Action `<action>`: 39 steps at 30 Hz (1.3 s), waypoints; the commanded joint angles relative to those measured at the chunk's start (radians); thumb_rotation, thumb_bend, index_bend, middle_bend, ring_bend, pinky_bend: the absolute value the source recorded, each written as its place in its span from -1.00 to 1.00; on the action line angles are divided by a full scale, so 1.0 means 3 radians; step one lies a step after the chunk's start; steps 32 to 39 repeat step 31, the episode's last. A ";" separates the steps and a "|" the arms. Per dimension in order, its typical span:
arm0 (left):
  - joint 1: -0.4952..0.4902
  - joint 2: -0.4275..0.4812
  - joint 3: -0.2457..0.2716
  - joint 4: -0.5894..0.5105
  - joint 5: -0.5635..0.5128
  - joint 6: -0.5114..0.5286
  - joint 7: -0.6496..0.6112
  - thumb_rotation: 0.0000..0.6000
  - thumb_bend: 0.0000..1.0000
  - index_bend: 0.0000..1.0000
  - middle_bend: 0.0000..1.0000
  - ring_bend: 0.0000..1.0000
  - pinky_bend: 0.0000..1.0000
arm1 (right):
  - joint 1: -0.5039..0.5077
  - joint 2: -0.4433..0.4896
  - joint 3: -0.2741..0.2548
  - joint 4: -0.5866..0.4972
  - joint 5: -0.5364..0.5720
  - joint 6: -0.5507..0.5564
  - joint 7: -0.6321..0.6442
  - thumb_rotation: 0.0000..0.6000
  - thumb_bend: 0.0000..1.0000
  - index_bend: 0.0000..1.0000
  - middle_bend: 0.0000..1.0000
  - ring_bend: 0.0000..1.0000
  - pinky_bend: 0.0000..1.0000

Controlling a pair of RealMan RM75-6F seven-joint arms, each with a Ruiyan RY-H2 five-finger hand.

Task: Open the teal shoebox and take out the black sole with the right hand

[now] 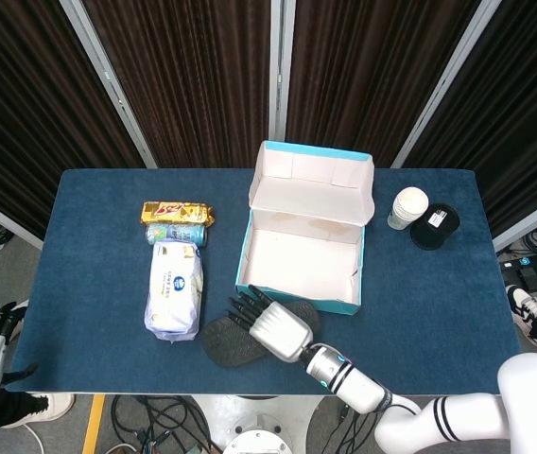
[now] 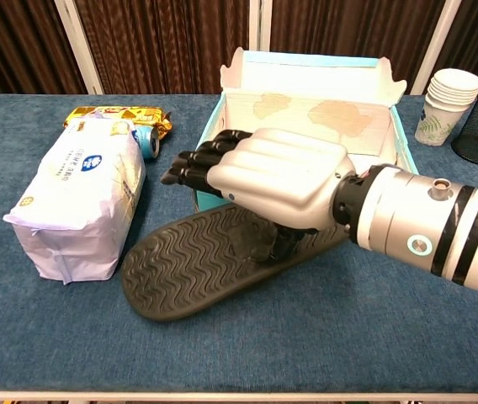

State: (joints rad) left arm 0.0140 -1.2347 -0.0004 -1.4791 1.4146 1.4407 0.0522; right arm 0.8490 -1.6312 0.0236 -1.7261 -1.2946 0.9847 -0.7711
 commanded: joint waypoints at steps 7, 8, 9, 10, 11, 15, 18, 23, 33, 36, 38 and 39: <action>0.0005 -0.0033 -0.0018 0.0089 0.0014 0.0039 -0.0060 1.00 -1.00 -0.69 -0.85 -0.95 -0.96 | -0.0415 0.0567 -0.0071 -0.0306 -0.0648 0.0765 0.0608 1.00 -0.79 -1.00 -1.00 -1.00 -1.00; 0.0001 -0.0041 -0.0024 0.0102 0.0021 0.0044 -0.0073 1.00 -1.00 -0.68 -0.85 -0.95 -0.96 | -0.0533 0.0699 -0.0084 -0.0322 -0.0699 0.0945 0.0728 1.00 -0.79 -1.00 -0.99 -1.00 -1.00; -0.0003 -0.0048 -0.0029 0.0115 0.0027 0.0050 -0.0084 1.00 -1.00 -0.68 -0.85 -0.95 -0.96 | -0.0627 0.0797 -0.0095 -0.0326 -0.0719 0.1077 0.0828 1.00 -0.78 -1.00 -0.97 -1.00 -1.00; -0.0008 -0.0057 -0.0035 0.0128 0.0035 0.0056 -0.0094 1.00 -1.00 -0.69 -0.85 -0.95 -0.96 | -0.0725 0.0893 -0.0107 -0.0323 -0.0721 0.1203 0.0935 1.00 -0.78 -1.00 -0.94 -1.00 -1.00; -0.0015 -0.0069 -0.0041 0.0146 0.0047 0.0062 -0.0103 1.00 -1.00 -0.69 -0.85 -0.95 -0.96 | -0.0854 0.1016 -0.0125 -0.0303 -0.0710 0.1356 0.1089 1.00 -0.77 -1.00 -0.92 -1.00 -1.00; -0.0044 -0.0091 -0.0061 0.0165 0.0075 0.0070 -0.0102 1.00 -1.00 -0.69 -0.85 -0.95 -0.96 | -0.1252 0.1352 -0.0216 -0.0132 -0.0607 0.1698 0.1660 1.00 -0.75 -1.00 -0.88 -1.00 -1.00; -0.0065 -0.0089 -0.0071 0.0147 0.0094 0.0071 -0.0077 1.00 -1.00 -0.69 -0.85 -0.95 -0.96 | -0.1538 0.1486 -0.0295 0.0085 -0.0531 0.1875 0.2092 1.00 -0.74 -1.00 -0.88 -1.00 -1.00; -0.0089 -0.0103 -0.0081 0.0103 0.0122 0.0088 -0.0030 1.00 -1.00 -0.69 -0.85 -0.95 -0.96 | -0.1924 0.1504 -0.0381 0.0436 -0.0444 0.2030 0.2630 1.00 -0.73 -1.00 -0.90 -1.00 -1.00; -0.0082 -0.0175 -0.0124 0.0111 0.0171 0.0242 0.0076 1.00 -1.00 -0.69 -0.85 -0.95 -0.96 | -0.2200 0.1505 -0.0384 0.0609 -0.0584 0.2142 0.3112 1.00 -0.71 -1.00 -0.95 -1.00 -1.00; -0.0082 -0.0175 -0.0124 0.0111 0.0171 0.0242 0.0076 1.00 -1.00 -0.69 -0.85 -0.95 -0.96 | -0.2200 0.1505 -0.0384 0.0609 -0.0584 0.2142 0.3112 1.00 -0.71 -1.00 -0.95 -1.00 -1.00; -0.0082 -0.0175 -0.0124 0.0111 0.0171 0.0242 0.0076 1.00 -1.00 -0.69 -0.85 -0.95 -0.96 | -0.2200 0.1505 -0.0384 0.0609 -0.0584 0.2142 0.3112 1.00 -0.71 -1.00 -0.95 -1.00 -1.00; -0.0082 -0.0175 -0.0124 0.0111 0.0171 0.0242 0.0076 1.00 -1.00 -0.69 -0.85 -0.95 -0.96 | -0.2200 0.1505 -0.0384 0.0609 -0.0584 0.2142 0.3112 1.00 -0.71 -1.00 -0.95 -1.00 -1.00</action>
